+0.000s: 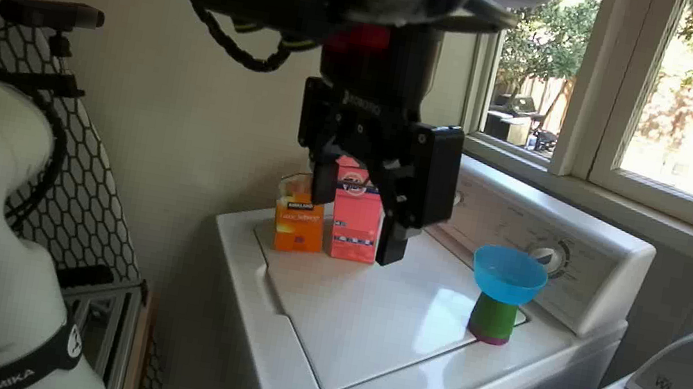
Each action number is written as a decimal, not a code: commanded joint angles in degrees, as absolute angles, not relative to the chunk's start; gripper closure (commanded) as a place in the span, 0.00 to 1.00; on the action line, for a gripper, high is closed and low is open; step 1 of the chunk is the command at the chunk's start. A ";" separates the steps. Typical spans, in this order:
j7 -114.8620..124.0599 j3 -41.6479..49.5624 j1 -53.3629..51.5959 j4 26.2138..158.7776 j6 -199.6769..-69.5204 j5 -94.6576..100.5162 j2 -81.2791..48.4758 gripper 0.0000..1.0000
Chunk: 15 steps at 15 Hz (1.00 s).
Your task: Open the box then move it to the right
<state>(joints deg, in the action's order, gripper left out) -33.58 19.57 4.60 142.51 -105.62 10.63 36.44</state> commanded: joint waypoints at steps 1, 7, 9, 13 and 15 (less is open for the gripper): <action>-33.90 19.01 5.25 142.44 -105.58 10.26 36.29 0.00; -33.90 19.01 5.25 142.44 -105.58 10.26 36.29 0.00; -33.90 19.01 5.25 142.44 -105.58 10.26 36.29 0.00; -33.19 15.87 4.59 144.02 -106.20 12.91 36.74 0.00; -32.74 12.08 2.83 146.20 -106.76 14.29 37.86 0.00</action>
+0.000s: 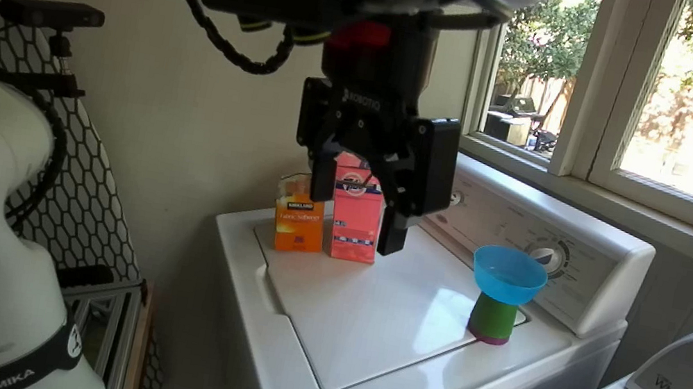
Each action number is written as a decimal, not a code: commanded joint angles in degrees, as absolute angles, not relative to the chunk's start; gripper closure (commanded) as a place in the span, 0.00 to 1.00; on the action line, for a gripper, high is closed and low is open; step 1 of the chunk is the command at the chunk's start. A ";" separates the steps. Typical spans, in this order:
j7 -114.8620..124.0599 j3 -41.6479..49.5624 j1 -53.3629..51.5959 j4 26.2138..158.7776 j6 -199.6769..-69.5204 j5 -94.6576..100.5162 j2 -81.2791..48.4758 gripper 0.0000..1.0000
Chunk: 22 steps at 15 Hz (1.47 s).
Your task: Open the box then move it to the right
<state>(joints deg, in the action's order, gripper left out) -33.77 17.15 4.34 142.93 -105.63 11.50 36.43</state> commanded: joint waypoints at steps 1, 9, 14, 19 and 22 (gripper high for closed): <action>-32.63 10.30 1.87 146.97 -106.73 14.69 38.20 0.00; -25.73 -1.46 -9.21 150.11 -108.67 10.09 36.94 0.00; -24.92 -2.41 -12.25 148.62 -108.34 8.06 36.06 0.00; -24.97 -2.61 -13.05 148.59 -108.42 7.45 35.93 0.00; -17.10 -4.92 -12.57 147.69 -110.72 5.38 33.59 0.00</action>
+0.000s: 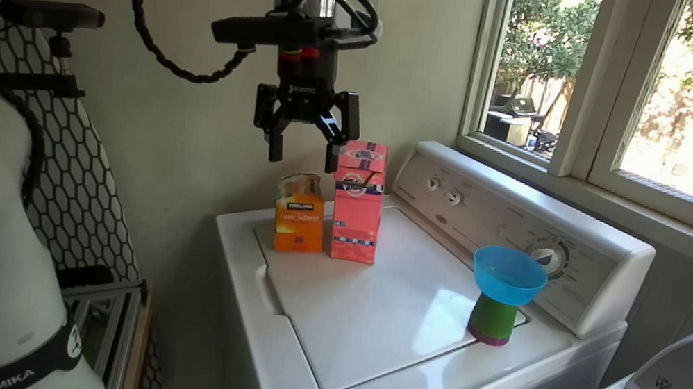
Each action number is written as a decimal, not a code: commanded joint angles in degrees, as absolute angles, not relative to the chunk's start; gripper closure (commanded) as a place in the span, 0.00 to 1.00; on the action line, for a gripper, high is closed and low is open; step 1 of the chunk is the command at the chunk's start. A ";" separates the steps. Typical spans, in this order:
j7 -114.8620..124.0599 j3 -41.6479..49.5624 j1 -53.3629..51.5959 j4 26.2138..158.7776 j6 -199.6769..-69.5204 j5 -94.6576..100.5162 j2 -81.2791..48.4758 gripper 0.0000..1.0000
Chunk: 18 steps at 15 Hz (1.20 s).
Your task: Open the box then move it to the right
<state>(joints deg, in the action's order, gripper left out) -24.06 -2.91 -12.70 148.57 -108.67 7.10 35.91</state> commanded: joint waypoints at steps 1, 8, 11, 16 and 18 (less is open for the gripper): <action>-13.76 -6.79 -13.03 147.19 -112.16 5.20 32.42 0.00; 12.92 -25.92 -13.24 142.27 -121.36 14.42 23.78 0.00; 16.57 -29.00 -13.92 137.66 -120.08 15.90 17.55 0.00; 10.55 -28.98 -15.86 129.21 -118.51 18.76 7.03 0.00; 5.56 -27.82 -17.19 127.07 -117.51 17.36 4.76 0.00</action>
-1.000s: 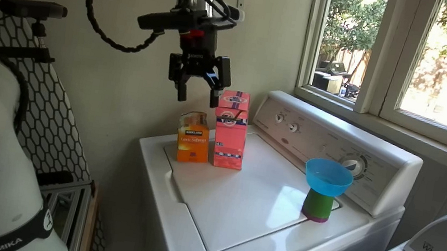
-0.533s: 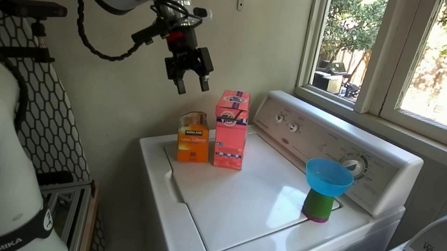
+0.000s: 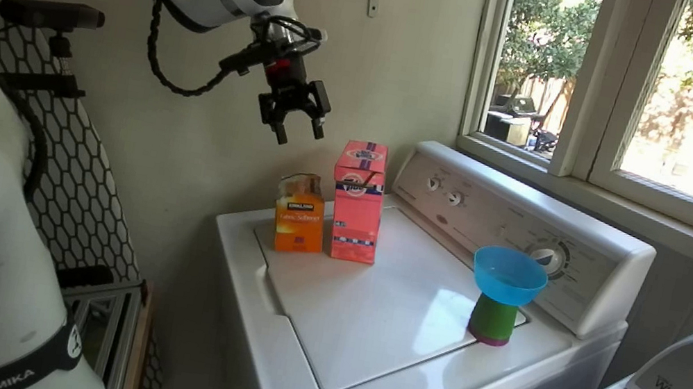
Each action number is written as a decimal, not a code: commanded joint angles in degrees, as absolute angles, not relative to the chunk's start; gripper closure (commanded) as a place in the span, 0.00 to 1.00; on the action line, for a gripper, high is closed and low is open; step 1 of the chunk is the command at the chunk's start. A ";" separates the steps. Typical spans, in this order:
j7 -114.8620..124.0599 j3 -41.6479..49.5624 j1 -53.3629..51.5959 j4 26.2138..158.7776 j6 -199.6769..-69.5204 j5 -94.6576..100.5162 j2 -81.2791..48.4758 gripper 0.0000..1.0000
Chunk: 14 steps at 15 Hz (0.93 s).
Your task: Open the box then move it to the right
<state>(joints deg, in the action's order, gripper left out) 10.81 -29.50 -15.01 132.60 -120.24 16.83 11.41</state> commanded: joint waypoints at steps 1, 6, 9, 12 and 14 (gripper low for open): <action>9.24 -27.30 -17.36 131.10 -119.91 17.24 9.29 0.00; 6.67 -26.96 -18.16 127.20 -119.22 19.35 3.59 0.00; 8.91 -27.68 -19.31 125.05 -118.99 25.61 0.27 0.00; 11.38 -27.82 -21.24 123.06 -117.97 33.39 -2.53 0.00; 15.50 -27.63 -22.77 121.47 -116.19 40.02 -4.62 0.00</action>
